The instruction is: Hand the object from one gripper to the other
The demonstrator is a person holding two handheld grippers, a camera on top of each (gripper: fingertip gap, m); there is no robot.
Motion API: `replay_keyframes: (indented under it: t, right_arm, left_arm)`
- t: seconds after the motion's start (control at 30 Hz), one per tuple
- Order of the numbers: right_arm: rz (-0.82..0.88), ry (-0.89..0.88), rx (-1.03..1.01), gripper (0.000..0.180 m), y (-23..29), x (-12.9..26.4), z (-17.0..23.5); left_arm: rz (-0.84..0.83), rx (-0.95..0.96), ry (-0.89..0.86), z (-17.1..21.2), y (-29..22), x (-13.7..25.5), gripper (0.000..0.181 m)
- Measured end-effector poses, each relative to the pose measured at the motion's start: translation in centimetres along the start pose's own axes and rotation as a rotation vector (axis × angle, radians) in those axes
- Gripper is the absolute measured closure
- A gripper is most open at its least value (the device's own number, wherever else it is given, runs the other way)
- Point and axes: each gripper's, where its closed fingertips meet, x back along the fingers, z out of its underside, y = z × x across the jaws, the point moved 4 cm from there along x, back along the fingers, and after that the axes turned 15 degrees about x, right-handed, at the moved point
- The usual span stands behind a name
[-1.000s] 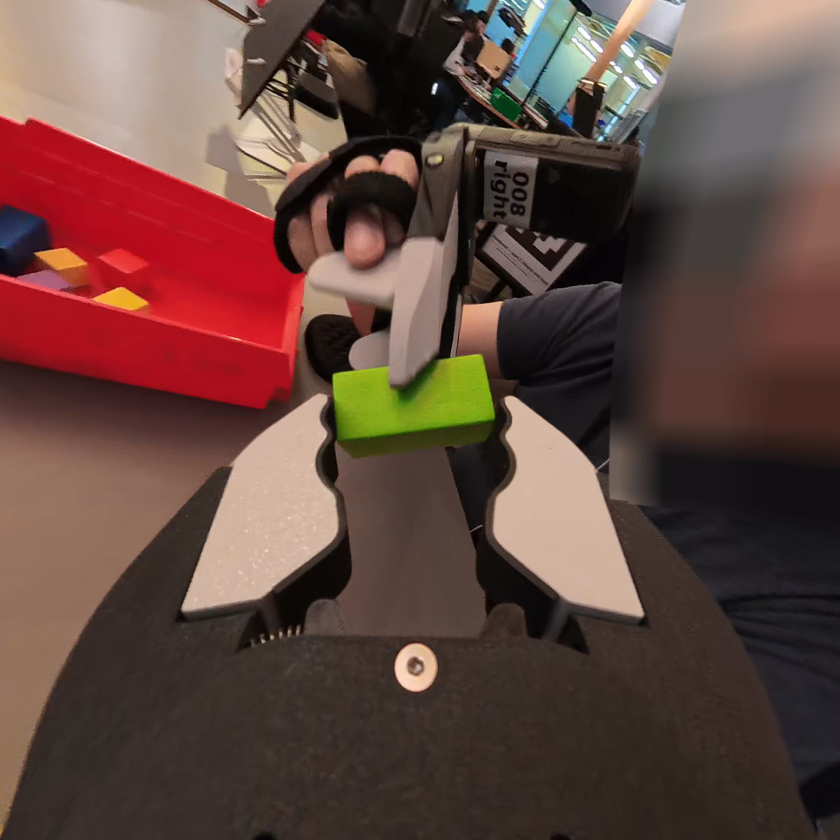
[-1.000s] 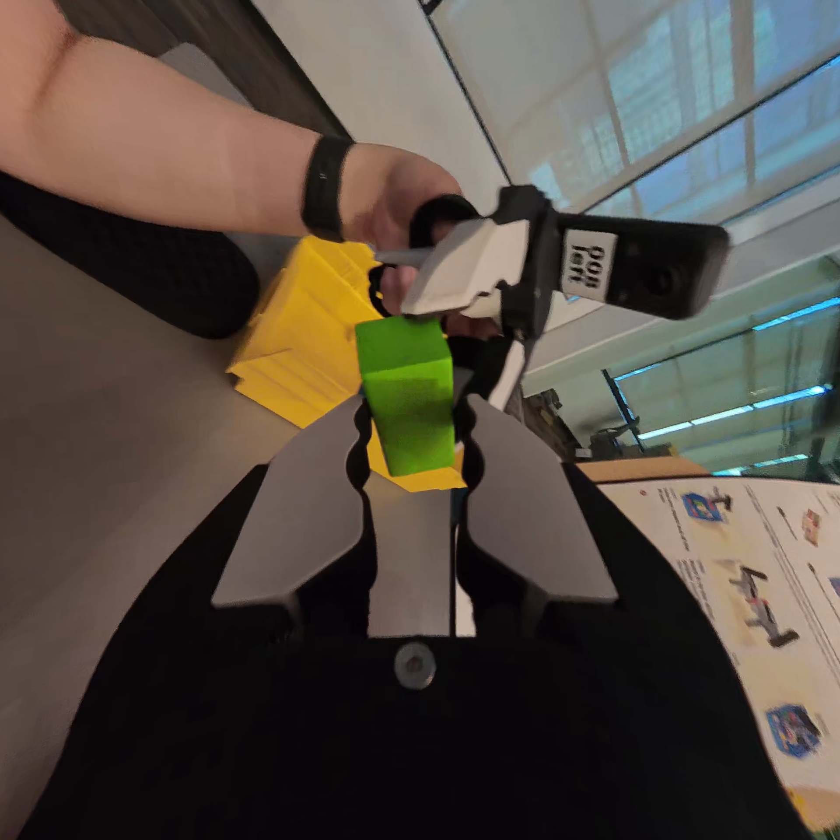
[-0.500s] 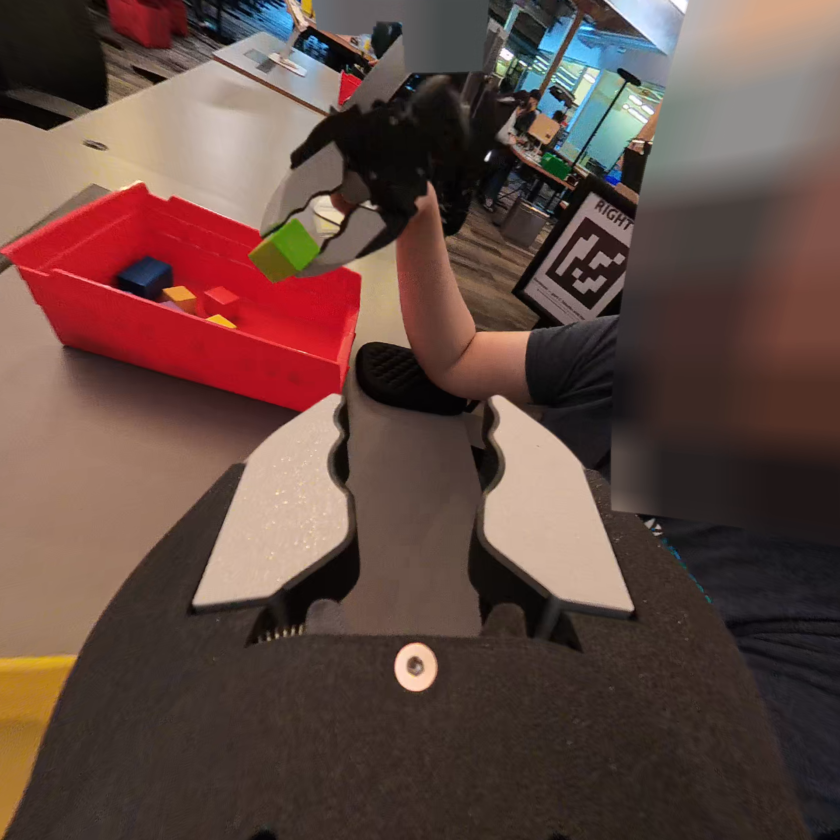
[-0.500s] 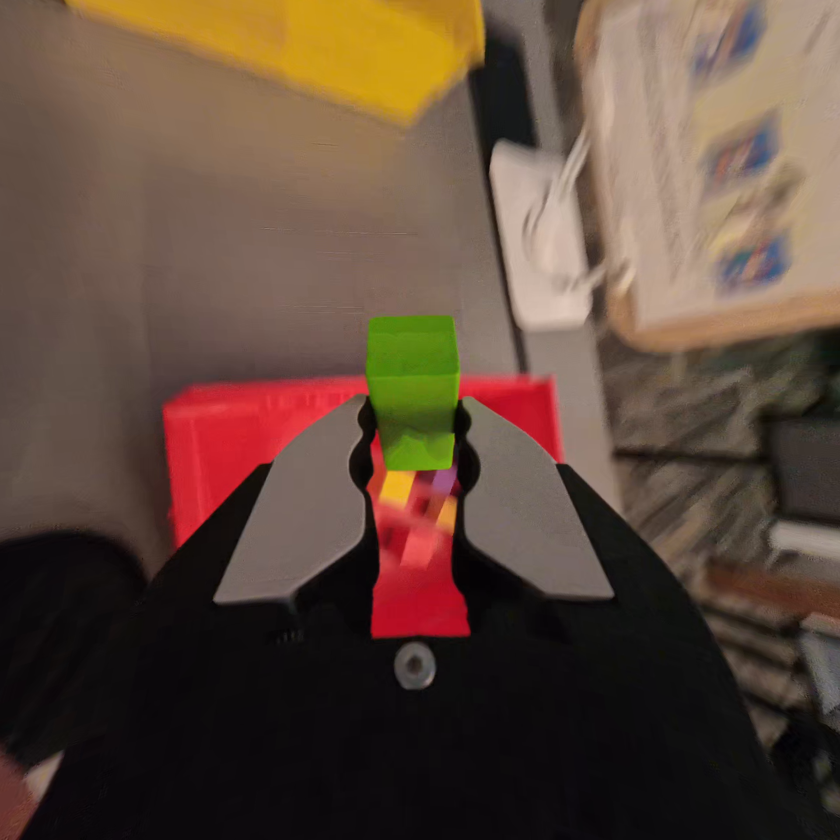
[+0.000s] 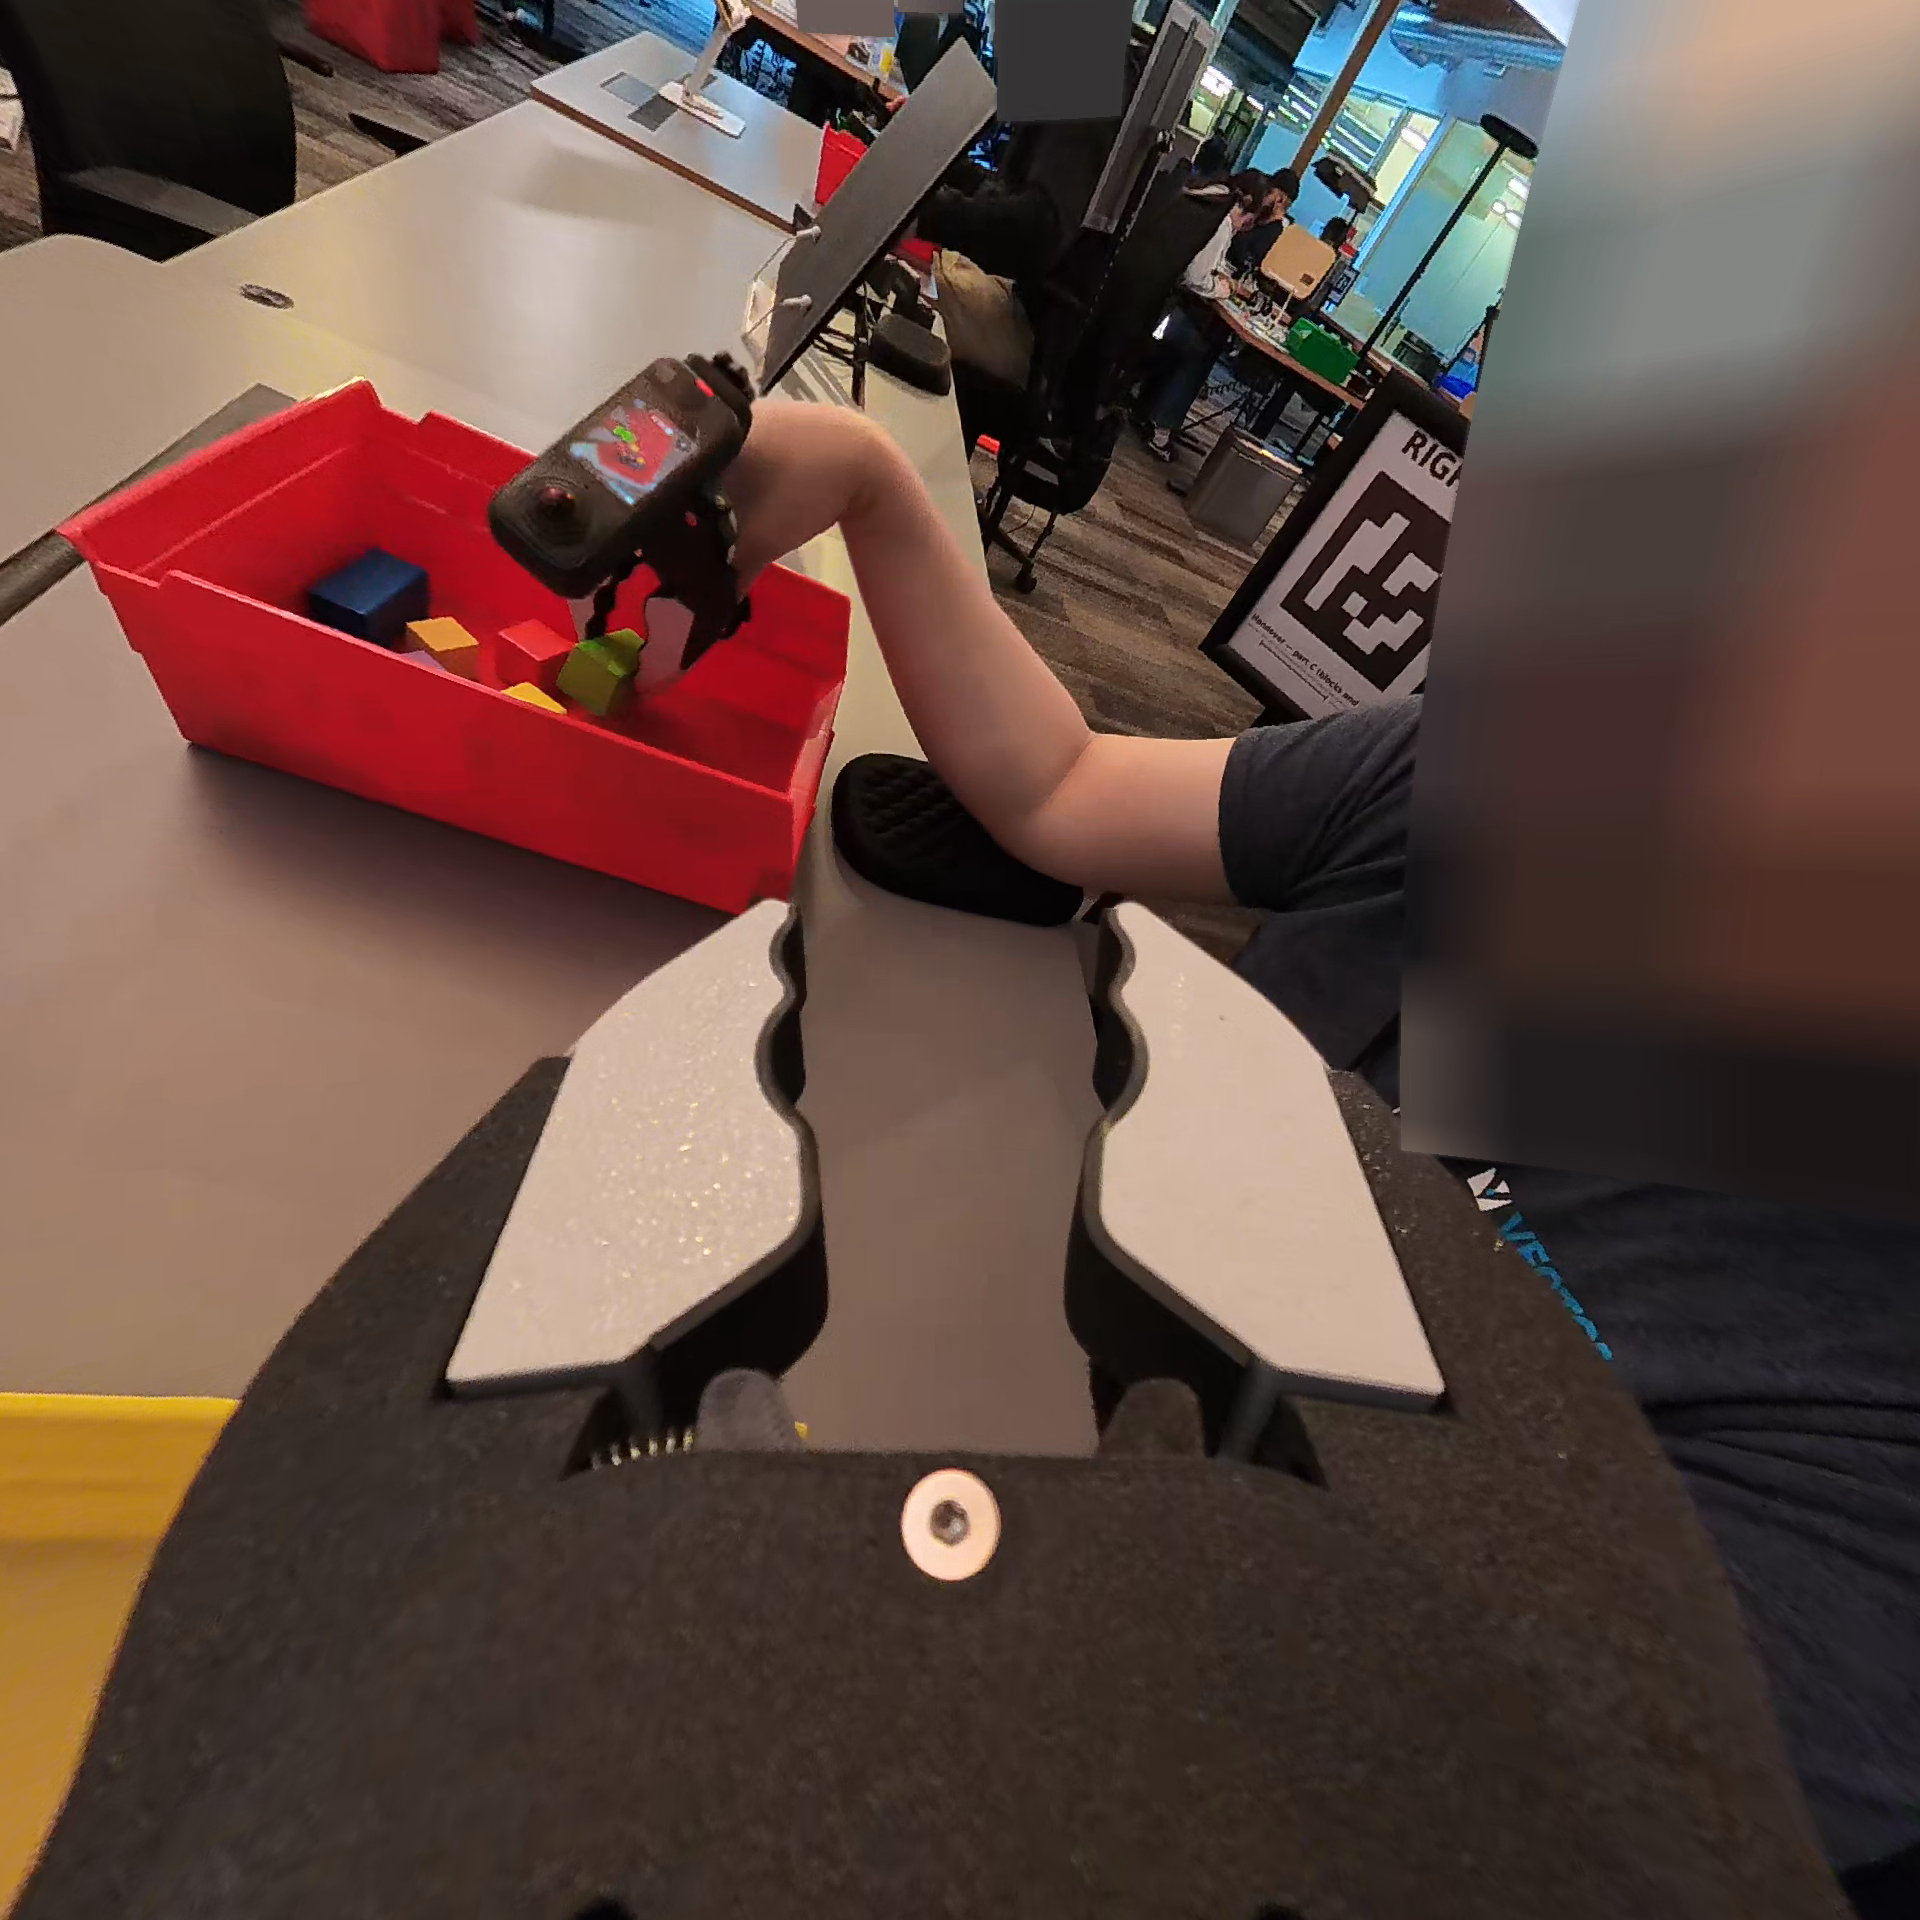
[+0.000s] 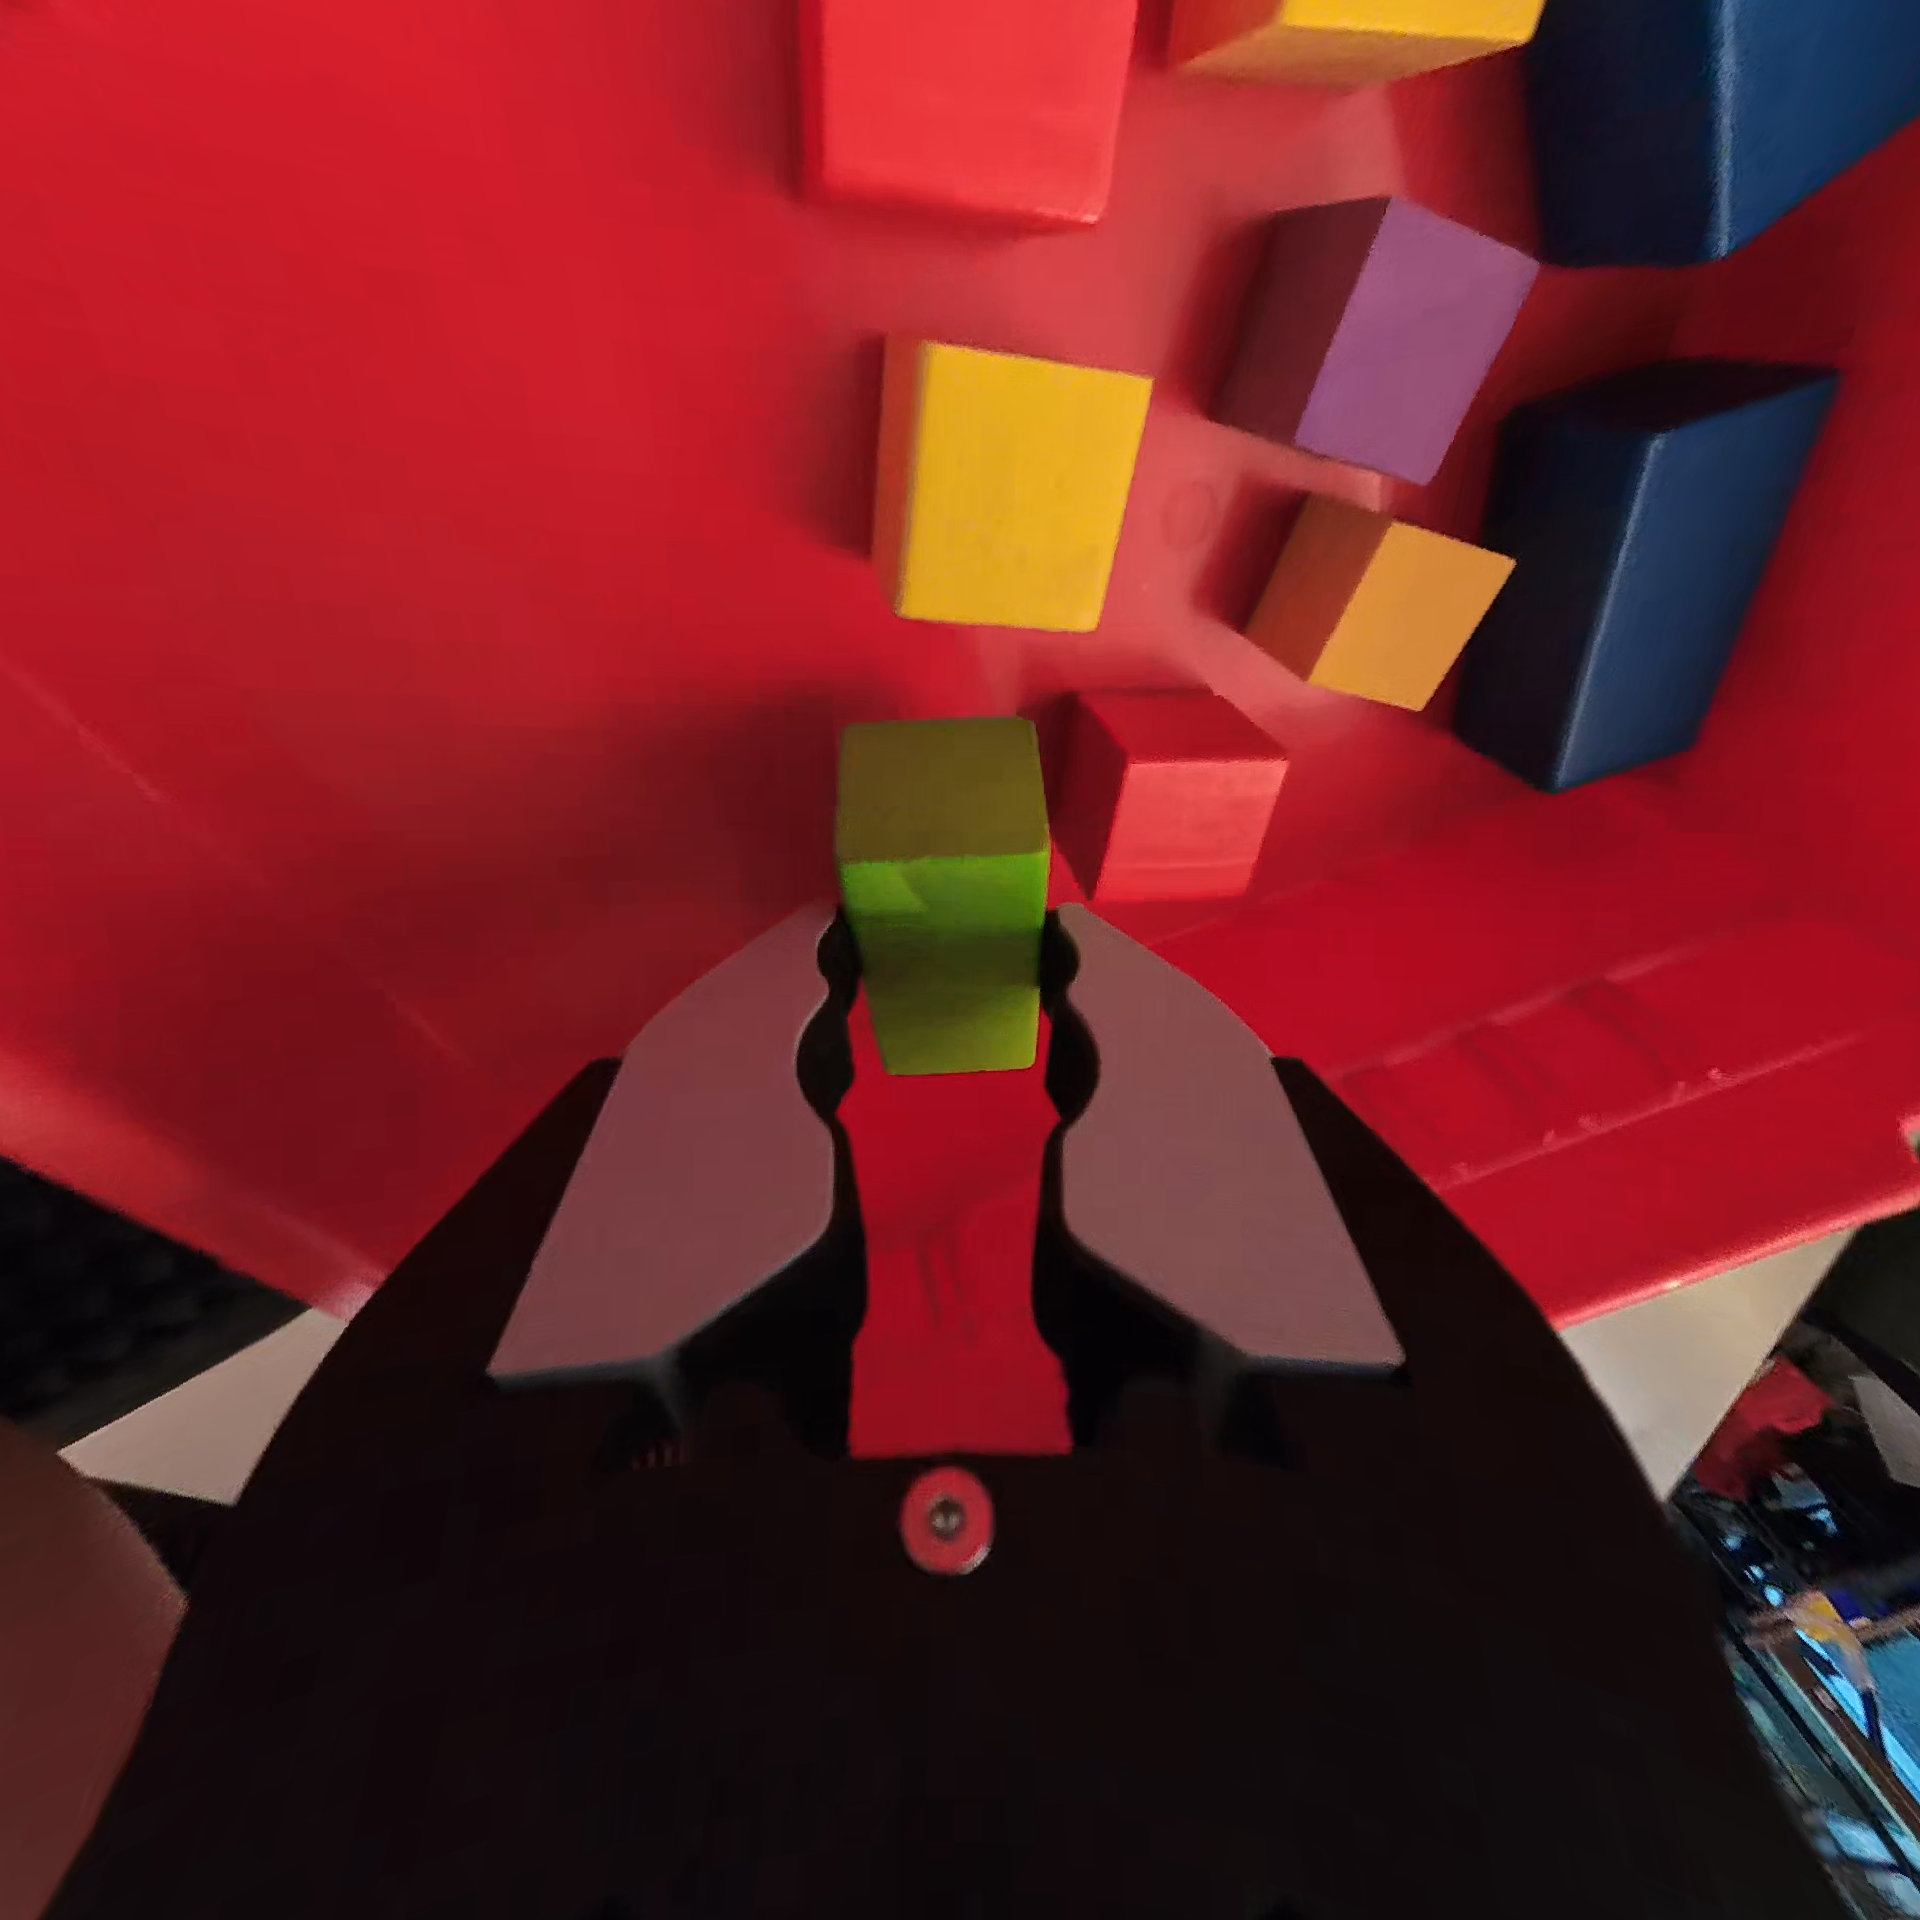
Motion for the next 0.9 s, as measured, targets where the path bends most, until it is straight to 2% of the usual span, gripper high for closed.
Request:
replay_keyframes:
  t: [0.17,0.43,0.5,0.63,0.83,0.9]
  right_arm:
    - [-0.012,0.078,-0.004,0.143,-0.4,-1.6,0.7]
    - [-0.011,0.014,-0.074,0.142,-0.7,-1.8,0.8]
    - [0.003,0.003,-0.087,0.141,-0.8,-1.3,0.9]
    - [0.086,-0.013,-0.101,0.139,-1.3,0.7,1.2]
    - [0.238,-0.097,-0.085,0.140,-1.6,4.4,0.8]
    - [0.263,-0.110,-0.079,0.140,-1.6,5.0,0.7]
  left_arm:
    - [0.005,0.016,0.006,0.1,0.1,0.0,0.128]
    - [-0.045,0.021,0.003,0.4,0.5,0.9,0.129]
    - [-0.172,0.037,-0.055,0.0,1.9,2.2,0.129]
    - [-0.587,0.102,-0.161,-0.1,7.2,6.4,0.125]
    - [-0.924,0.194,-0.187,1.1,16.2,9.5,0.125]
    - [-0.985,0.242,-0.215,1.7,19.3,9.5,0.124]
